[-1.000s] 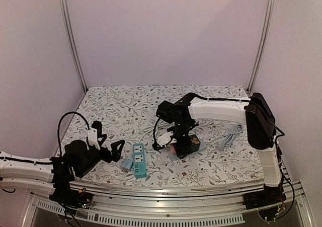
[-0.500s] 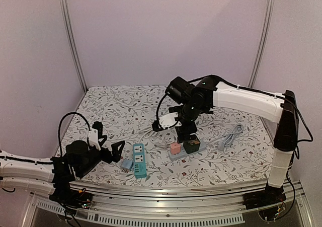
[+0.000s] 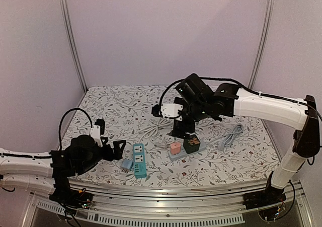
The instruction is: Insert the plug
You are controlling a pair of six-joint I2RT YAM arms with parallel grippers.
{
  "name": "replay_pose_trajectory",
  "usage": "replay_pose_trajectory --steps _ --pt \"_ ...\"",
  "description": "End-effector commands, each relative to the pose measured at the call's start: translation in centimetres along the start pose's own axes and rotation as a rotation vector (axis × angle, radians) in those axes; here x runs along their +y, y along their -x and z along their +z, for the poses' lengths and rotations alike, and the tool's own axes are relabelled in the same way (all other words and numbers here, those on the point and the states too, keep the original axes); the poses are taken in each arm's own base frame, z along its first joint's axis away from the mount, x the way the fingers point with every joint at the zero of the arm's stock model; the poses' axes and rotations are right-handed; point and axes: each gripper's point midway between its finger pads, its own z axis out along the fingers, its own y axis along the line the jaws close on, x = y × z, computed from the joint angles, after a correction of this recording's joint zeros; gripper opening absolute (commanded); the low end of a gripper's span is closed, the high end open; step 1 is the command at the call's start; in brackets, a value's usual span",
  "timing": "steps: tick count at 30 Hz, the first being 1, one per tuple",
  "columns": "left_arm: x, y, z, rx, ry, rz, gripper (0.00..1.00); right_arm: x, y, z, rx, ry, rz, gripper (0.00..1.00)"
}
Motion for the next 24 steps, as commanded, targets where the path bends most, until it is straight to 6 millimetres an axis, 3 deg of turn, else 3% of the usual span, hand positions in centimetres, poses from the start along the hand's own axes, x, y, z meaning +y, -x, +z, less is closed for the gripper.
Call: replay_pose_trajectory --steps 1,4,11,14,20,24 --pt "-0.5 -1.4 -0.3 0.124 0.011 -0.013 0.97 -3.3 2.0 -3.2 -0.081 -0.167 0.29 0.99" --pt "-0.9 -2.3 -0.3 0.199 0.014 0.004 0.96 -2.1 1.3 -3.1 -0.102 -0.129 0.326 0.99" --pt "-3.4 -4.4 1.0 0.386 0.036 0.012 0.95 -2.3 -2.7 -3.1 -0.033 -0.213 0.428 0.99" --pt "-4.7 -5.7 2.4 0.465 0.058 0.035 0.94 -2.6 -3.2 -4.3 -0.086 -0.257 0.471 0.99" --pt "-6.1 -8.0 4.7 0.57 0.097 0.07 0.93 -3.6 -4.9 -8.5 -0.212 -0.391 0.542 0.99" --pt "-6.3 -9.0 5.5 0.609 0.124 0.095 0.91 -4.2 -6.0 -10.8 -0.218 -0.445 0.605 0.99"
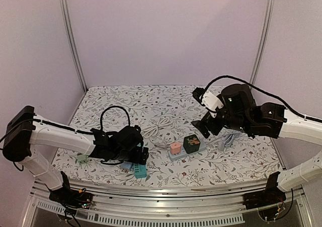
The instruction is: Insert the plug
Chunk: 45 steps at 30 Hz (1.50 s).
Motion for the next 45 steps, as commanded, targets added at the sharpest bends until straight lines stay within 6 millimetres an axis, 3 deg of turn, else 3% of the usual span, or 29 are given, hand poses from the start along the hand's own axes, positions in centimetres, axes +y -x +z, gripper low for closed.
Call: replay_pose_trajectory --steps 1,10,21,30,45 --pt "-0.3 -1.2 0.8 0.075 0.038 0.024 0.91 -2.5 1.3 -1.7 -0.057 -0.099 0.108 0.99" --pt "-0.6 -2.4 2.5 0.134 0.068 0.056 0.82 -3.9 1.1 -2.0 -0.033 -0.174 0.109 0.99" --pt "-3.6 -3.6 4.7 0.187 0.007 0.195 0.42 -5.4 0.7 -3.1 -0.032 -0.252 0.104 0.99" --pt "-6.9 -4.2 5.1 0.234 -0.104 0.369 0.38 -6.4 0.7 -4.1 -0.042 -0.294 0.099 0.99" --pt "-15.1 -4.4 6.1 0.291 -0.35 0.542 0.37 -7.6 0.6 -6.0 -0.079 -0.332 0.117 0.99"
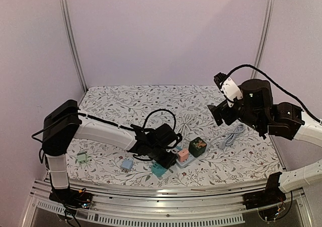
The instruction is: Insert the plug
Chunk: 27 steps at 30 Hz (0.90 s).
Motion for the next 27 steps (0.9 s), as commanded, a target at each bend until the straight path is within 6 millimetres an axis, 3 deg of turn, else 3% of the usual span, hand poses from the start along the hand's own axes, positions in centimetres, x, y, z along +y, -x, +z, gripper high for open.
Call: replay_pose_trajectory --steps 1,5,16,21,27 --pt "-4.3 -1.3 1.5 0.086 -0.137 0.121 0.37 -0.9 -0.8 -0.3 0.014 -0.035 -0.005 0.99" --pt "-5.6 -0.8 2.1 0.099 -0.152 0.232 0.38 -1.1 -0.8 -0.5 0.011 -0.044 -0.006 0.99" --pt "0.7 -2.6 0.0 0.161 0.073 0.456 0.42 -0.1 -1.1 0.4 0.027 -0.016 -0.029 0.99" --pt "1.8 -3.3 -1.9 0.165 0.077 0.525 0.46 0.9 -1.3 1.1 0.036 0.012 -0.044 0.99" --pt "2.5 -5.1 -3.2 0.178 0.04 0.594 0.42 1.7 -1.5 1.8 0.051 0.028 -0.061 0.99"
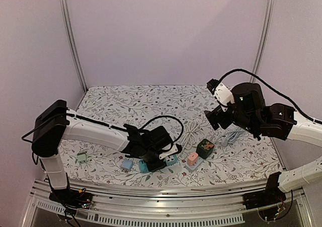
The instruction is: Insert the plug
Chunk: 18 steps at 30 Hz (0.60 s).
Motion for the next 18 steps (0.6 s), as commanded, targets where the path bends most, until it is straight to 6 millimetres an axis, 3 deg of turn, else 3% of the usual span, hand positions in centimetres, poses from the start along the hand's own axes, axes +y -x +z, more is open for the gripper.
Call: replay_pose_trajectory --steps 1,5,9,14,18 --pt "-0.1 -3.3 -0.4 0.078 -0.039 0.099 0.42 0.5 0.2 0.5 -0.001 0.018 -0.006 0.99" --pt "0.3 -4.7 -0.2 0.106 -0.068 0.074 0.42 0.8 0.1 0.6 0.001 0.029 -0.007 0.99" --pt "-0.1 -5.9 -0.9 0.158 -0.236 -0.039 0.46 1.1 0.1 0.6 0.003 0.043 -0.007 0.99" --pt "0.1 -5.9 -1.5 0.12 -0.242 -0.075 0.52 1.2 0.2 0.7 -0.004 0.05 -0.005 0.99" --pt "0.4 -5.7 -1.9 0.1 -0.22 -0.08 0.66 1.4 0.0 1.0 0.003 0.049 -0.014 0.99"
